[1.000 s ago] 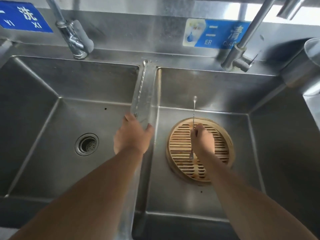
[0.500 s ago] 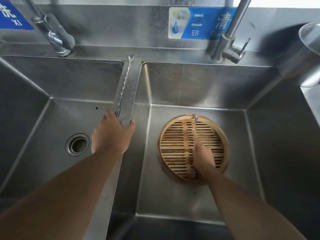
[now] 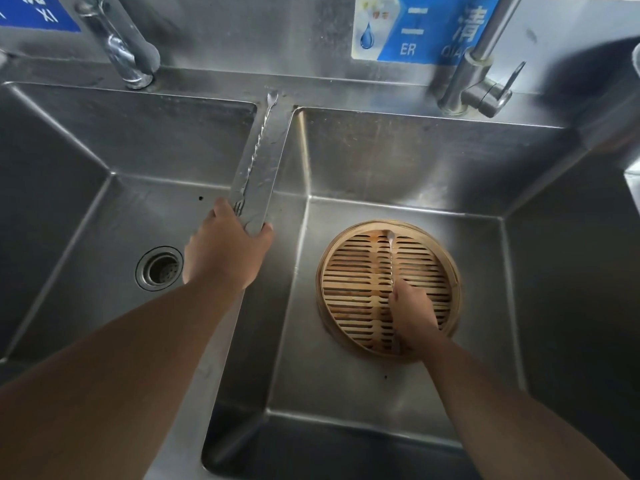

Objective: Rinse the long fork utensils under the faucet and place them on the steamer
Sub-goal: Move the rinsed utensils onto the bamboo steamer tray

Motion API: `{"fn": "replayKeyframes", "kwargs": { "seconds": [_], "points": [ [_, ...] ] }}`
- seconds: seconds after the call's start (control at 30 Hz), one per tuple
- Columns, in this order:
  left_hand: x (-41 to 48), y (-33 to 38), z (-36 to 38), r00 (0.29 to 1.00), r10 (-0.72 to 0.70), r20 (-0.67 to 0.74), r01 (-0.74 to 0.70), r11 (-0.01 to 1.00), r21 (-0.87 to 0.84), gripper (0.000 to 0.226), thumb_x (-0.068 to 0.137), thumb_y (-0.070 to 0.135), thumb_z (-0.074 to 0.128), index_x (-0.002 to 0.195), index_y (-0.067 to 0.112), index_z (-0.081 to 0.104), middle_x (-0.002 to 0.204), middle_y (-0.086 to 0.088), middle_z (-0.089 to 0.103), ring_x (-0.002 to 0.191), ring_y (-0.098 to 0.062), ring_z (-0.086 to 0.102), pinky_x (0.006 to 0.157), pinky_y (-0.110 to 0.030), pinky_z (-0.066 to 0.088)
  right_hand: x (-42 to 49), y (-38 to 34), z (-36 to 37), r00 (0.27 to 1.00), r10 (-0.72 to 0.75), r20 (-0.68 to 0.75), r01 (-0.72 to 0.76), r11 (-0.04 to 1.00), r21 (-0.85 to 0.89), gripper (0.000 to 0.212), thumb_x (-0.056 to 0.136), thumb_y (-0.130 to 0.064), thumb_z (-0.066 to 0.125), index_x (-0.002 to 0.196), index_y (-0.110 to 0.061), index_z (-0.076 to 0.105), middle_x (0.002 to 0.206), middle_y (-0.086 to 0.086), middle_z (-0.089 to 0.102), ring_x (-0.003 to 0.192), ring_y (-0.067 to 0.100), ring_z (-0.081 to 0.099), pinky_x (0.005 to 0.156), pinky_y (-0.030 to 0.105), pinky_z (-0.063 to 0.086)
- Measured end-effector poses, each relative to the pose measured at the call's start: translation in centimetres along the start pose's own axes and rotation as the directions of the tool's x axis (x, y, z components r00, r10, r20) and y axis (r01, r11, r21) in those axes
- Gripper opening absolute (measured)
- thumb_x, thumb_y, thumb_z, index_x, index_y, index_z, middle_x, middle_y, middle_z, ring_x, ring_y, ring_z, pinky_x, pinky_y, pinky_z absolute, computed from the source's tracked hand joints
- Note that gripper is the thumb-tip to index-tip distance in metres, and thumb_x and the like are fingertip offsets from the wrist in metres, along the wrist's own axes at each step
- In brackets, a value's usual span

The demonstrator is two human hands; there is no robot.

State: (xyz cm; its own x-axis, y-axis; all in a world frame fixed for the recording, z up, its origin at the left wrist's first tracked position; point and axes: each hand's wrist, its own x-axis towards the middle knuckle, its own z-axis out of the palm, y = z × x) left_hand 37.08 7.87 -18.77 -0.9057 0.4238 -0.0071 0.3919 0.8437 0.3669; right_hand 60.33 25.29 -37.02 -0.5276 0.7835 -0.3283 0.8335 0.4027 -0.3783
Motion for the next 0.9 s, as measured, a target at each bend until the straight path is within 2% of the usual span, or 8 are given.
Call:
{"fn": "replayKeyframes", "kwargs": {
  "seconds": [0.13,0.2,0.27,0.37,0.43,0.67,0.9],
  "points": [
    [0.13,-0.1,0.08,1.0,-0.004,-0.001,0.004,1.0,-0.003,0.055,0.078,0.061,0.058,0.107,0.015,0.047,0.104,-0.008,0.067,0.093,-0.04,0.063,0.081,-0.047,0.052,0.36,0.36,0.1,1.0,0.03,0.008,-0.03,1.0,-0.008,0.019,0.098,-0.016,0.036,0.088,-0.022,0.052,0.065,-0.006,0.053,0.056,0.01,0.05,0.042,0.023,0.028],
    [0.21,-0.17,0.11,1.0,-0.008,-0.002,0.008,1.0,-0.007,0.054,0.077,0.061,0.058,0.105,0.017,0.047,0.102,-0.007,0.067,0.092,-0.039,0.063,0.08,-0.046,0.052,0.55,0.39,0.03,1.0,0.022,0.018,-0.021,0.999,-0.029,0.019,0.098,-0.016,0.036,0.086,-0.024,0.048,0.066,-0.005,0.054,0.057,0.012,0.05,0.043,0.025,0.03],
    [0.27,-0.2,0.14,1.0,-0.01,-0.005,0.01,1.0,-0.008,0.053,0.077,0.062,0.058,0.104,0.017,0.047,0.102,-0.007,0.067,0.092,-0.039,0.063,0.08,-0.045,0.051,0.56,0.26,-0.05,1.0,0.01,0.019,-0.009,0.999,-0.053,0.019,0.099,-0.016,0.037,0.085,-0.025,0.045,0.067,-0.005,0.053,0.058,0.013,0.051,0.046,0.026,0.034],
    [0.28,-0.21,0.16,1.0,-0.012,-0.012,0.012,1.0,-0.003,0.054,0.077,0.061,0.057,0.105,0.016,0.047,0.104,-0.008,0.067,0.095,-0.04,0.063,0.08,-0.045,0.05,0.41,0.0,0.04,1.0,-0.009,0.025,0.011,0.995,-0.1,0.017,0.1,-0.016,0.039,0.089,-0.022,0.051,0.07,-0.003,0.055,0.063,0.017,0.056,0.056,0.03,0.043],
    [0.25,-0.17,0.19,1.0,-0.009,-0.015,0.009,1.0,-0.001,0.055,0.077,0.061,0.057,0.106,0.016,0.048,0.105,-0.009,0.067,0.096,-0.04,0.063,0.08,-0.045,0.049,0.49,-0.07,0.1,1.0,0.003,0.028,-0.001,0.996,-0.093,0.019,0.1,-0.016,0.038,0.089,-0.023,0.052,0.073,-0.001,0.06,0.066,0.019,0.059,0.058,0.031,0.046],
    [0.26,-0.33,0.32,1.0,0.011,-0.028,-0.011,1.0,-0.005,0.056,0.077,0.063,0.057,0.107,0.016,0.048,0.104,-0.009,0.067,0.092,-0.04,0.063,0.075,-0.043,0.048,0.85,-0.06,0.18,0.999,0.041,0.011,-0.04,0.997,-0.069,0.022,0.098,-0.017,0.041,0.08,-0.025,0.051,0.069,-0.004,0.057,0.061,0.013,0.054,0.055,0.029,0.044],
    [0.33,-0.47,0.49,0.999,0.021,-0.039,-0.021,1.0,0.0,0.056,0.078,0.063,0.057,0.107,0.016,0.046,0.105,-0.011,0.066,0.091,-0.04,0.063,0.07,-0.039,0.041,0.94,0.35,0.09,0.998,0.068,0.011,-0.067,0.996,-0.059,0.02,0.098,-0.02,0.042,0.079,-0.025,0.05,0.066,-0.005,0.053,0.058,0.011,0.05,0.047,0.026,0.035]
  ]
}}
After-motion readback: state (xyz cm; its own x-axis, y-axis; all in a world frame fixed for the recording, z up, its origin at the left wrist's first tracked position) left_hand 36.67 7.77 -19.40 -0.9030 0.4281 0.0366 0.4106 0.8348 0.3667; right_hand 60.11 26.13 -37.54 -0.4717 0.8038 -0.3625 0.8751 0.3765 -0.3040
